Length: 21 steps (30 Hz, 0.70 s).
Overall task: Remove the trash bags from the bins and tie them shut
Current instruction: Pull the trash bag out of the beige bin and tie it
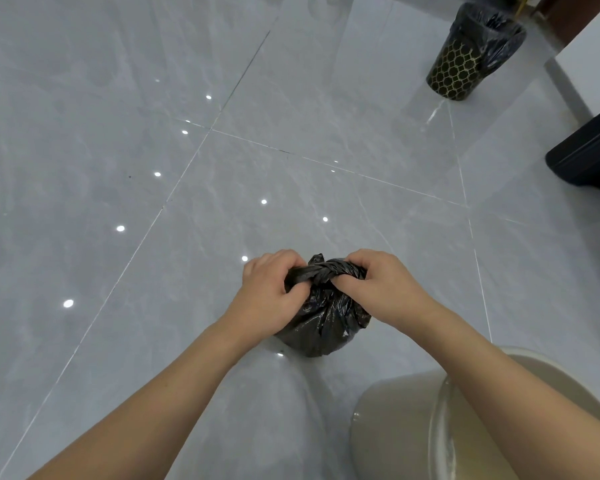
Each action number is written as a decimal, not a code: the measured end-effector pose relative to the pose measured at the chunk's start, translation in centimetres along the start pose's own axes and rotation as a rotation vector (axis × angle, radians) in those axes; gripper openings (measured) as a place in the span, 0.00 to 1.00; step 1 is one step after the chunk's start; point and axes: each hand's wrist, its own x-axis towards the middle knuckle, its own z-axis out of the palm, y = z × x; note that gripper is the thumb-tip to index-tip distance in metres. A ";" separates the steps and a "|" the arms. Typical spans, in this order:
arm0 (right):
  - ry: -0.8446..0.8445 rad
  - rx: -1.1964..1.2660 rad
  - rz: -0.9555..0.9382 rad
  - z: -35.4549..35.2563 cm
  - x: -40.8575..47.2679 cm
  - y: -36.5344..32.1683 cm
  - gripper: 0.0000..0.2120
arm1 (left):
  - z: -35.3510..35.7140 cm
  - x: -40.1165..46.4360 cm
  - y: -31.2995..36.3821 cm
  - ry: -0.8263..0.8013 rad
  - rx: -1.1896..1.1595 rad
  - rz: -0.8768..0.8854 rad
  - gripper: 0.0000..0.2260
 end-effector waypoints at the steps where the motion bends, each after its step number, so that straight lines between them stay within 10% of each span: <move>1: -0.002 0.006 0.008 0.0 0.0 0.1 0.04 | -0.1 0.0 0.0 0.003 -0.025 -0.025 0.05; 12: -0.459 0.844 0.271 -0.3 0.0 0.7 0.14 | 0.4 1.0 -0.3 0.098 0.042 -0.001 0.11; 21: -0.346 0.940 0.465 -0.6 0.8 1.3 0.10 | -0.9 -0.7 -1.3 0.008 -0.173 -0.095 0.15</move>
